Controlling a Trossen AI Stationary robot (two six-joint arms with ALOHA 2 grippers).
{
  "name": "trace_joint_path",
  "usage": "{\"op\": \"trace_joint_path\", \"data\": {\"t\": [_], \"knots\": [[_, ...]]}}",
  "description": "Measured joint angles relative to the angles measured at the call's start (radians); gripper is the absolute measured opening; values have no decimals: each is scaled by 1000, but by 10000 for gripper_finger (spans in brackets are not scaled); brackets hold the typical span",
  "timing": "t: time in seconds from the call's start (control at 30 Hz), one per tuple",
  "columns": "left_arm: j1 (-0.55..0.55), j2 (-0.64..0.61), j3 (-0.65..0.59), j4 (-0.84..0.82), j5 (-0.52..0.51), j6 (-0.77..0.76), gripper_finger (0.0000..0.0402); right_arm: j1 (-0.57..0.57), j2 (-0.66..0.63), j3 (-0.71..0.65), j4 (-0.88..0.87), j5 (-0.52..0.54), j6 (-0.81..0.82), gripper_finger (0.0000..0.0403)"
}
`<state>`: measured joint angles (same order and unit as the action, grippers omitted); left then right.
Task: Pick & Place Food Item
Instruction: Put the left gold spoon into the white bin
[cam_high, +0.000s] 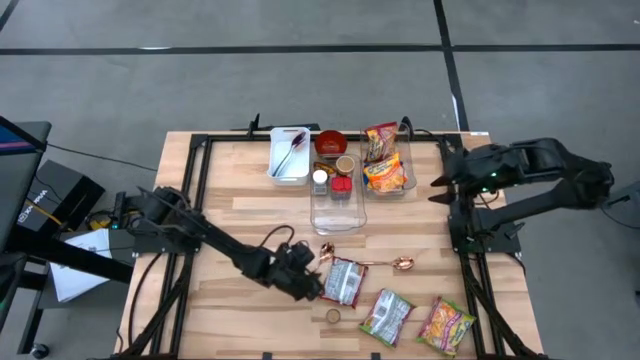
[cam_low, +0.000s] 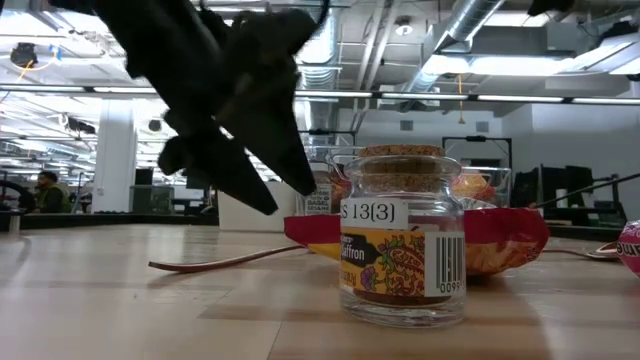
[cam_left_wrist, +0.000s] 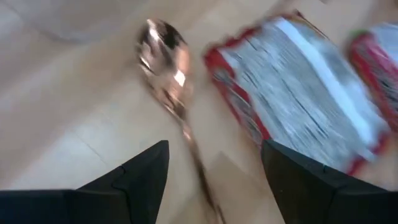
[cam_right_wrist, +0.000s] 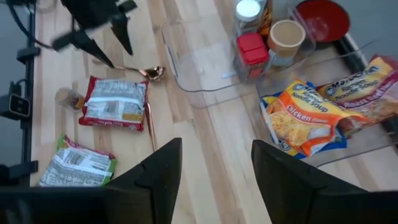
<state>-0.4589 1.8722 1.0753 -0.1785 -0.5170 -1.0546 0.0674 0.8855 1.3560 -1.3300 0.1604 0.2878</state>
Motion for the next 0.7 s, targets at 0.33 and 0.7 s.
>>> {"op": "trace_joint_path", "data": {"t": [0.33, 0.7], "knots": [[37, 11, 9, -85, -1, 27, 250, -19, -68, 0, 1, 2, 0, 187], [41, 37, 8, -61, 49, 55, 250, -19, -76, 0, 2, 24, -4, 187]]}}
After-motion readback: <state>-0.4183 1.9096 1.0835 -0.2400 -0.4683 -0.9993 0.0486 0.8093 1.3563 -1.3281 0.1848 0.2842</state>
